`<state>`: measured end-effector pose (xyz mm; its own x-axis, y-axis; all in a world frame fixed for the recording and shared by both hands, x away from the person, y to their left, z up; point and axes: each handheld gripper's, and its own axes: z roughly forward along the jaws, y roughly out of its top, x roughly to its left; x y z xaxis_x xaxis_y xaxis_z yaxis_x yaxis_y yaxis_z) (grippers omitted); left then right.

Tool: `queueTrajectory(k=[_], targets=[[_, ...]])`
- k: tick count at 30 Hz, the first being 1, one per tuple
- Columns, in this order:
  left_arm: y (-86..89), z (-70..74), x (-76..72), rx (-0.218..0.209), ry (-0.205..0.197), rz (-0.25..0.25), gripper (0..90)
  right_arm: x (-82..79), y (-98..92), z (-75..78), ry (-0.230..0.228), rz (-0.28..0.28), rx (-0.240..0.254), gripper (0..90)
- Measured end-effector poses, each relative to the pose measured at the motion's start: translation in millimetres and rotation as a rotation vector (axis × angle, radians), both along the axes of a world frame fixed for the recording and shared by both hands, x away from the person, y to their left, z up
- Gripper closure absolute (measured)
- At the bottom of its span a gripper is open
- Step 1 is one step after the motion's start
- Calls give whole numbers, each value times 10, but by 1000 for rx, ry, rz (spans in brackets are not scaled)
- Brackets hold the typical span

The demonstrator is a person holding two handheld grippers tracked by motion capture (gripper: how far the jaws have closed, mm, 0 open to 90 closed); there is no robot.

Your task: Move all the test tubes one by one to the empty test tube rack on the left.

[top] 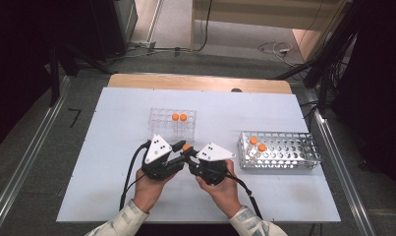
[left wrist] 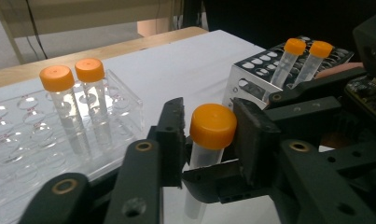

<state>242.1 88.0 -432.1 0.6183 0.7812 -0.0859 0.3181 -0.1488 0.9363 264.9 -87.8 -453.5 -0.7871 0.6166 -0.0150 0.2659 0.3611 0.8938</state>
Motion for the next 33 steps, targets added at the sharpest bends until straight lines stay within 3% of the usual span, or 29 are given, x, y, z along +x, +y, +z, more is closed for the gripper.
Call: queueTrajectory(k=[6,11,18,23,33], targets=[[8,2,10,-1,7,2,703,0,-1,-1,1,-2,-5,704],[59,24,30,-10,13,11,704,-26,-47,36,6,-8,0,452],[145,48,70,-32,23,39,703,-170,-257,101,0,7,31,255],[204,57,95,-45,30,53,703,-283,-421,108,-9,21,41,188],[340,97,144,-60,29,96,702,-406,-830,81,2,-31,57,162]])
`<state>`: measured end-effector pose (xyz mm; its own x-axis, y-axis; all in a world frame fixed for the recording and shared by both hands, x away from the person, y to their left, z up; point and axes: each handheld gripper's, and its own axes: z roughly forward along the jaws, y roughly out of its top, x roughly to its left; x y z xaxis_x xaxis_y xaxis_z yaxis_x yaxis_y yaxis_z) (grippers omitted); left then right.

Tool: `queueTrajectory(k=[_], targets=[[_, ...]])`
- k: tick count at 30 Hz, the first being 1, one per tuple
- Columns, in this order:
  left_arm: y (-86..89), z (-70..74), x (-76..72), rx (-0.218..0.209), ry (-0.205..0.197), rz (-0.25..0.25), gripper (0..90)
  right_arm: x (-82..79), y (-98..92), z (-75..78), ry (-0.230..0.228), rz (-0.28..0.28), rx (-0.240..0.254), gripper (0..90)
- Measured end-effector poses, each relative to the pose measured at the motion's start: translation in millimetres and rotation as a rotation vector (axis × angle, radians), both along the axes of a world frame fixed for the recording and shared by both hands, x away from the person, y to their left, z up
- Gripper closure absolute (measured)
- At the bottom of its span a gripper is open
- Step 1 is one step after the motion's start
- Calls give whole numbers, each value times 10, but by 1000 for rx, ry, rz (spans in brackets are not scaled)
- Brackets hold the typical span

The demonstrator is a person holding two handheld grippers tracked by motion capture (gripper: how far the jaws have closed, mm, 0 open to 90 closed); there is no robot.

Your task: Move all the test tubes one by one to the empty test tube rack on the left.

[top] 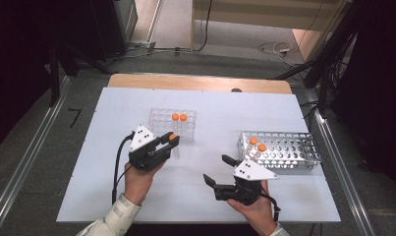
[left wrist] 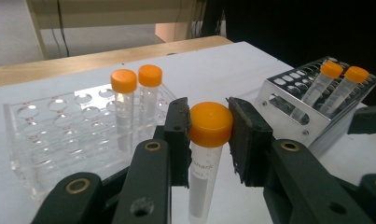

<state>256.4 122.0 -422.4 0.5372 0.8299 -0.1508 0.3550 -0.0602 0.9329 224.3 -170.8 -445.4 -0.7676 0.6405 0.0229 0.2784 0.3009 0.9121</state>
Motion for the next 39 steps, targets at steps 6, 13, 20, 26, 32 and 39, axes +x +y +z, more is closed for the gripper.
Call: queueTrajectory(k=[6,13,20,26,32,39], targets=[[30,40,25,17,-7,7,703,-34,-259,-59,18,-47,2,164],[59,104,81,21,-13,26,702,-106,-535,-110,34,-96,4,168],[69,144,162,37,-13,50,703,-157,-727,-112,34,-140,14,169],[78,176,223,44,-14,57,703,-166,-804,-121,37,-166,17,170],[86,222,272,46,-18,64,703,-158,-835,-118,39,-177,22,170],[92,285,322,43,-28,75,703,-153,-852,-117,36,-182,25,175]])
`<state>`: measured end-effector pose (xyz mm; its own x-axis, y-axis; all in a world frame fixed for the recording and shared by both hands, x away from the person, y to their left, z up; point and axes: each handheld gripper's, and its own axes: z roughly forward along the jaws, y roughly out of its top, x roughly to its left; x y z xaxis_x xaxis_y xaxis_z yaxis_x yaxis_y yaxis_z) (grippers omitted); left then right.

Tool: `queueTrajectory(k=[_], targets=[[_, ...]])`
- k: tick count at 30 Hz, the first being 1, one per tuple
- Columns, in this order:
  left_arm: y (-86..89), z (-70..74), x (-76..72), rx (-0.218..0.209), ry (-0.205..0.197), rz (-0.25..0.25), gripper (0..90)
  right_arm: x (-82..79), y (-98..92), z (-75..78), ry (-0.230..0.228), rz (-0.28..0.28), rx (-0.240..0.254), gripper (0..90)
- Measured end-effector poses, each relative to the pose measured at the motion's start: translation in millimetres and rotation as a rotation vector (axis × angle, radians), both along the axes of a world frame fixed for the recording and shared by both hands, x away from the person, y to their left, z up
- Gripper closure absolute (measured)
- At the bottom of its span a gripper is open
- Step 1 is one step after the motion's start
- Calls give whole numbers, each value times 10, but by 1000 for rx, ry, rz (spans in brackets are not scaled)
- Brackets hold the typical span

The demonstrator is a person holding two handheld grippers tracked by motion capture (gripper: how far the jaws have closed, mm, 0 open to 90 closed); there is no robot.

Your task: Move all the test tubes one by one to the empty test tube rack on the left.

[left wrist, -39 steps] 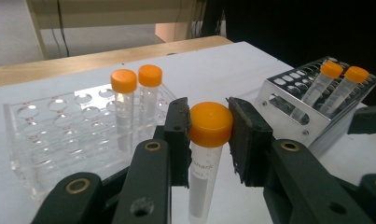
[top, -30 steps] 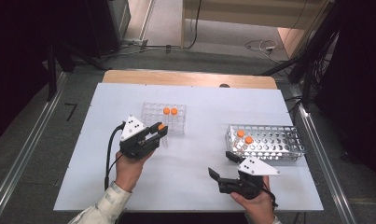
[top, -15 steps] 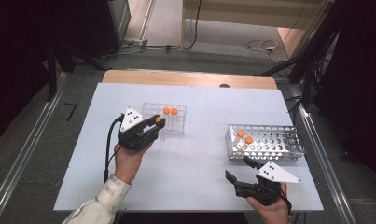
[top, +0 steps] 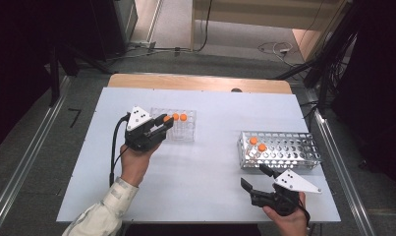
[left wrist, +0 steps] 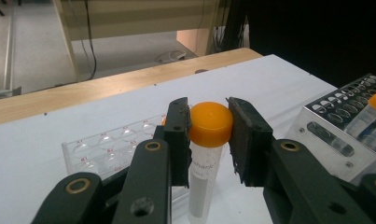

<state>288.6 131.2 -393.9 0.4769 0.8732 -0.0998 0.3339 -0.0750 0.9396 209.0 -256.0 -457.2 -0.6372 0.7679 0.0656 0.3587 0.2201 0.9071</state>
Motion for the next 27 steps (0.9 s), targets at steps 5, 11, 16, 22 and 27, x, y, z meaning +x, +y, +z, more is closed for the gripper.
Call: queueTrajectory(k=[5,11,16,22,27], targets=[[16,12,62,3,4,20,703,-5,-10,7,0,-6,4,176],[41,39,186,15,6,50,703,-4,-13,5,3,-9,5,176],[55,76,275,21,6,66,703,-6,-11,6,3,-10,6,176],[63,65,339,21,10,82,703,-4,-17,6,2,-10,9,177],[67,59,378,9,12,89,703,-5,-14,6,2,-9,9,177]])
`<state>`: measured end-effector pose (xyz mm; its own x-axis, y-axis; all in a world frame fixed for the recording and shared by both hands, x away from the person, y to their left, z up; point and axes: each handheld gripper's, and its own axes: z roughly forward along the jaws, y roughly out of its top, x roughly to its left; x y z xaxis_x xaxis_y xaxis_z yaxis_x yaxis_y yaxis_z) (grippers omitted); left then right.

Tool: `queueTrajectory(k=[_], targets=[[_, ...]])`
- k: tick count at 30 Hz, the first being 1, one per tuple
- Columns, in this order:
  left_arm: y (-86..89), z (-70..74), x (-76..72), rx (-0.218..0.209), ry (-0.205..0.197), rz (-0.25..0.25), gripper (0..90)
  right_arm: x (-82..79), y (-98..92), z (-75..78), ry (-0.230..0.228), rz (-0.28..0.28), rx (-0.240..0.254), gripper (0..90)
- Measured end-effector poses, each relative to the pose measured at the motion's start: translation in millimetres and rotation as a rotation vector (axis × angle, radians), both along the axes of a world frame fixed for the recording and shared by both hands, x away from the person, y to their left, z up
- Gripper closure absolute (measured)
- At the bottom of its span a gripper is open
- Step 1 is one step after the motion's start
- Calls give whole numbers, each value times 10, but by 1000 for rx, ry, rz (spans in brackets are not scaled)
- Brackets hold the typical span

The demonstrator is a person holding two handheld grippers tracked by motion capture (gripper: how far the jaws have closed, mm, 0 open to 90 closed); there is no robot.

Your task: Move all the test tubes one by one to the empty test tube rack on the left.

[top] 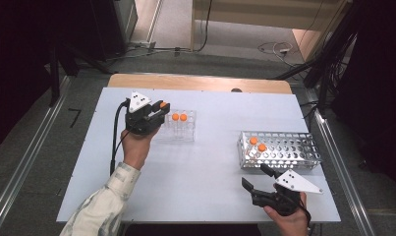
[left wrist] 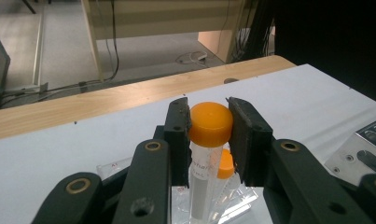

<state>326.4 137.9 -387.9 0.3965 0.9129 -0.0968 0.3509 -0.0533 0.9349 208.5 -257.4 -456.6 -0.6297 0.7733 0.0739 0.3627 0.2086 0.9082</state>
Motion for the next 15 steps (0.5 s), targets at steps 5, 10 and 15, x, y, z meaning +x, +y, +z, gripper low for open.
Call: queueTrajectory(k=[5,10,15], targets=[[1,24,19,-8,0,2,704,0,0,0,0,0,1,177],[-2,34,40,-17,-2,5,704,-5,0,5,-2,2,2,176],[-13,26,72,-12,-5,14,703,-3,4,1,1,4,-2,178]])
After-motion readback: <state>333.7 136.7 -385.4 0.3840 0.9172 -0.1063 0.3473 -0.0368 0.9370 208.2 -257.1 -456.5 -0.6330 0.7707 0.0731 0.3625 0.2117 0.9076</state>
